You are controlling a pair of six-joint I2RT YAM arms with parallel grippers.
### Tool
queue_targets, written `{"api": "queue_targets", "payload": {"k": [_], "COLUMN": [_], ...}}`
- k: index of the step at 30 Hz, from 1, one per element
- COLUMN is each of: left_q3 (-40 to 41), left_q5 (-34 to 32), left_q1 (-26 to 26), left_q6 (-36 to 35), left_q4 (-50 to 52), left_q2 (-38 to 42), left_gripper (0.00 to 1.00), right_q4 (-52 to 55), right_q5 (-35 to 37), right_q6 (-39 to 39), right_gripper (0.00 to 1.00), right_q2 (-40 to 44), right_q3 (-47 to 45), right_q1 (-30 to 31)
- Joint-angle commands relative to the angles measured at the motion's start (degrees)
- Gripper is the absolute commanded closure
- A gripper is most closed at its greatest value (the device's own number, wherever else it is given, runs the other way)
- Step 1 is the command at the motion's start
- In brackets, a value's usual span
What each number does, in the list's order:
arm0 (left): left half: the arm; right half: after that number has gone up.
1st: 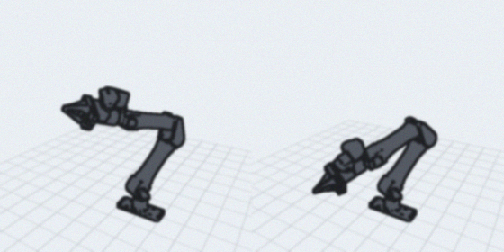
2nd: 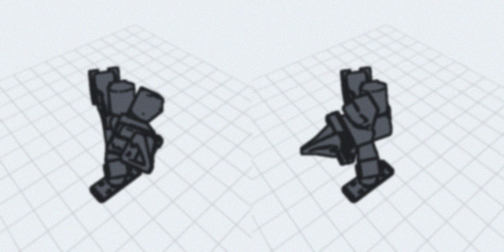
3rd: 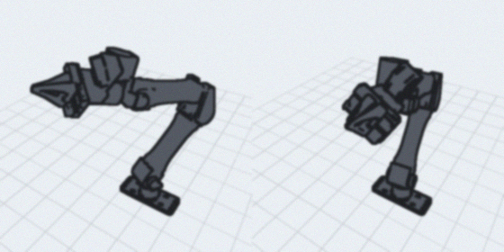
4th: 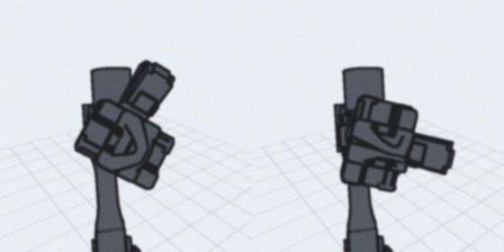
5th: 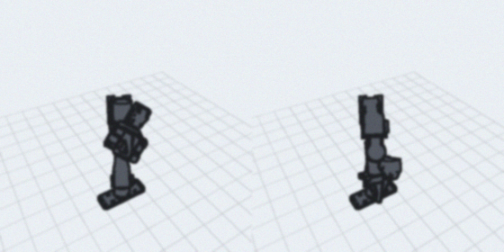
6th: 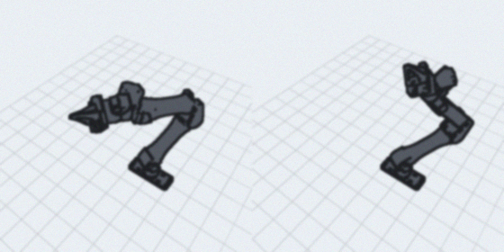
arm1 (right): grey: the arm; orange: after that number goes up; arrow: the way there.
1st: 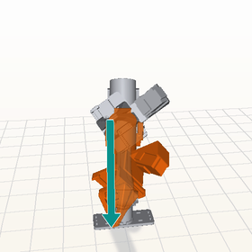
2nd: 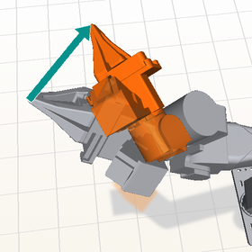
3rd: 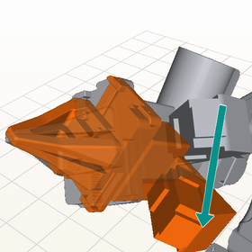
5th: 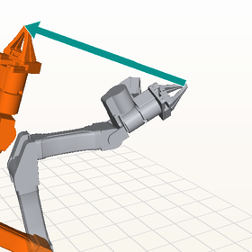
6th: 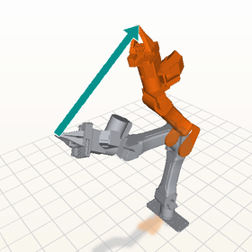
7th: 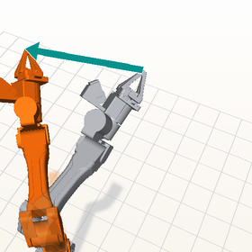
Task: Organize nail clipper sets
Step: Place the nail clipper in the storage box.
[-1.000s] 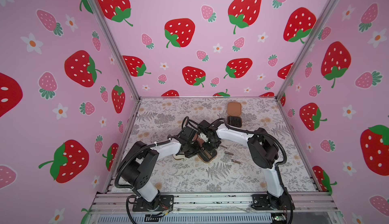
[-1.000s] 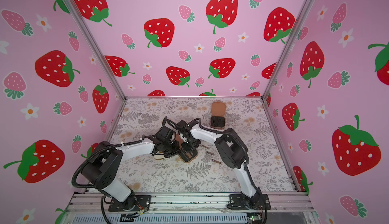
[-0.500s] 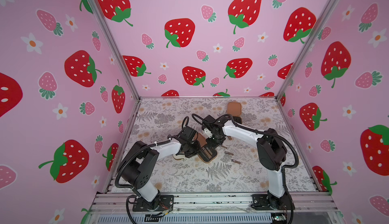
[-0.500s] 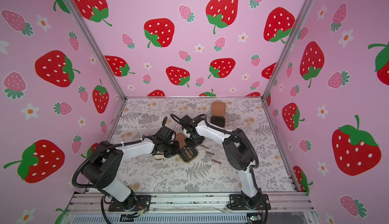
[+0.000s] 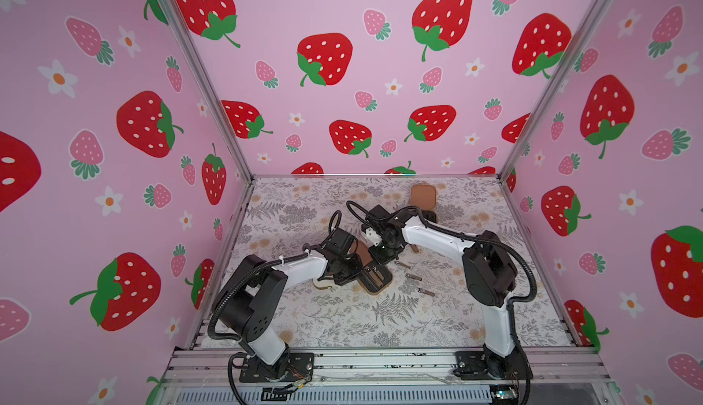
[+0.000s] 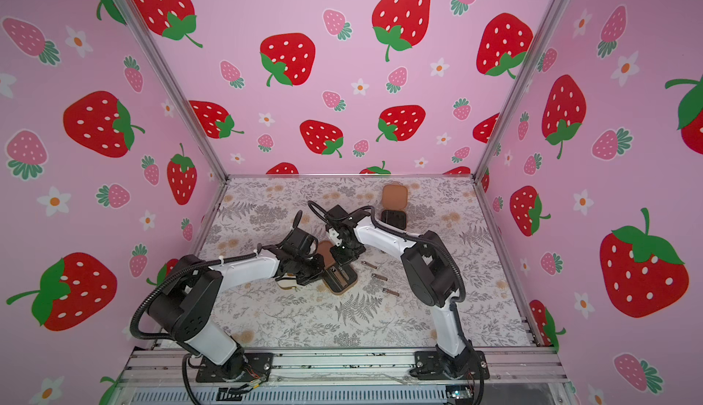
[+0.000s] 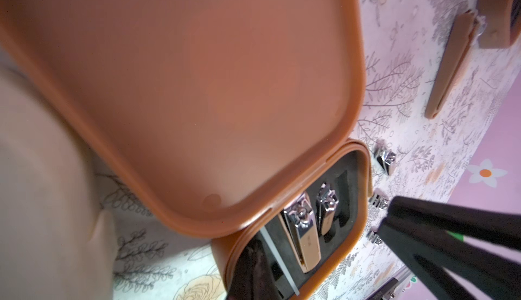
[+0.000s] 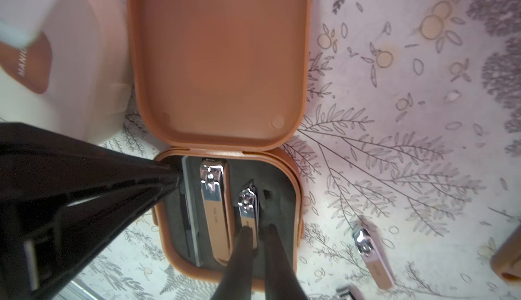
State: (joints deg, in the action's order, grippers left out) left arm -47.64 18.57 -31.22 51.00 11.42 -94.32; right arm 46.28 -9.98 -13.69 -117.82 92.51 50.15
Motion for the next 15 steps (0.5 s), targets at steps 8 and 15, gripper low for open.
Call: {"api": "queue_targets", "payload": {"k": [8,15], "left_q3": [-0.1,-0.2], "left_q5": [-2.4,-2.4], "left_q1": [0.4,0.4], "left_q6": [0.0,-0.1], "left_q4": [3.9,3.9], "left_q2": [-2.7,-2.8], "left_gripper": [1.0,1.0], "right_q4": [-0.8,-0.9], "right_q5": [-4.4,-3.6], "right_q6": [-0.6,-0.6], "right_gripper": [0.87,0.87], "right_q2": [-4.0,-4.4], "right_q3": [1.2,1.5], "right_q1": [0.1,0.1]}}
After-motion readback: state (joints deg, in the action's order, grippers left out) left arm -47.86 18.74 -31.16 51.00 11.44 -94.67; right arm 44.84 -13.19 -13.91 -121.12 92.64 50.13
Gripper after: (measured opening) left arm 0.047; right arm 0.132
